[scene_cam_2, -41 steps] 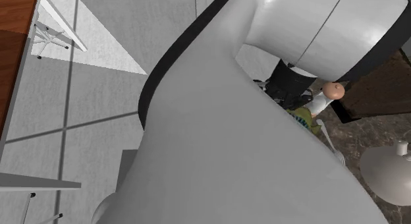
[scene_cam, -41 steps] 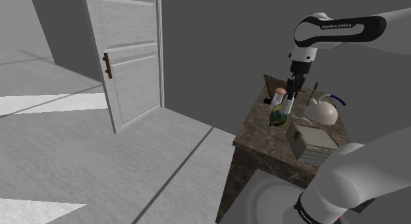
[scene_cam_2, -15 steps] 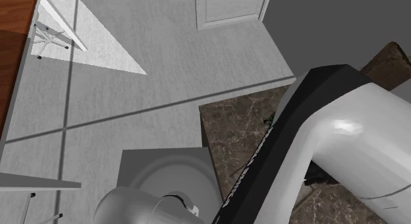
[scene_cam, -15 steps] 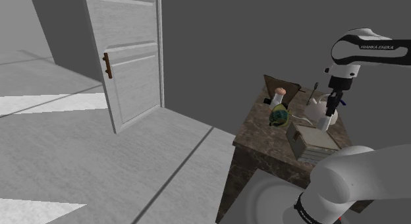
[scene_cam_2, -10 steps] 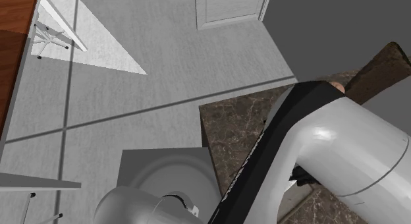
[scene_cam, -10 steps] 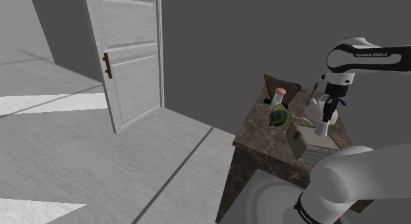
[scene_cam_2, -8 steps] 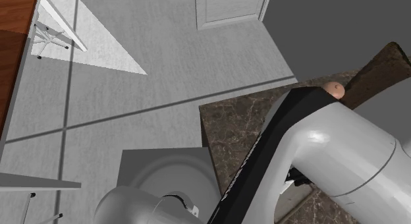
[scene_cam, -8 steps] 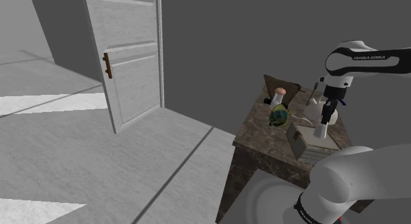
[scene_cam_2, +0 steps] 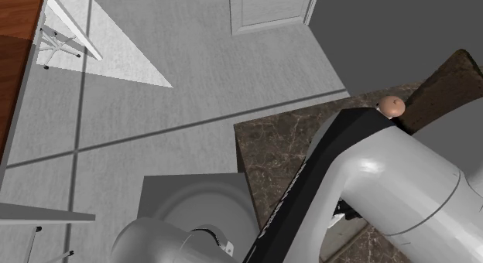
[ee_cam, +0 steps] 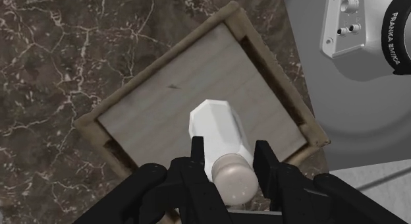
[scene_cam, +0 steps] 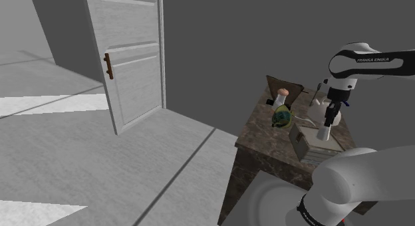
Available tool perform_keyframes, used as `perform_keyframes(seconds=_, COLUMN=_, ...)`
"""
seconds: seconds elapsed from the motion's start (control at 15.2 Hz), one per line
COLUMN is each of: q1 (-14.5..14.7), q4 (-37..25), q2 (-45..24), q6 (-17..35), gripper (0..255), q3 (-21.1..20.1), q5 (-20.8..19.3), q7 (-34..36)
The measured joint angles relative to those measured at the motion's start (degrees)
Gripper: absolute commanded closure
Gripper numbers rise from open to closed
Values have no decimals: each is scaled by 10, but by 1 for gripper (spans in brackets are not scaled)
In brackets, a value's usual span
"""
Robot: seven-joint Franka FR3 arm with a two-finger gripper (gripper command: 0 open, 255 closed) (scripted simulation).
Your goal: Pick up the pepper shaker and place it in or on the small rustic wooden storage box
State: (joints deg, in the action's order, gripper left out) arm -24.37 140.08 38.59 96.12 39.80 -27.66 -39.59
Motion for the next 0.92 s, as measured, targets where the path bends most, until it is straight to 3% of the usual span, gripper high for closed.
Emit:
perform_keyframes(seconds=0.4, q1=-3, q4=2, q2=2, q6=0, gripper=0, q3=-2, q5=2, q7=0)
perform_keyframes(seconds=0.73, q1=-2, q4=-61, q2=6, q6=-54, gripper=0, q3=-19, q5=24, q7=-9)
perform_keyframes(seconds=0.92, q1=-1, q4=-71, q2=3, q6=-61, gripper=0, q3=-21, q5=27, q7=-10)
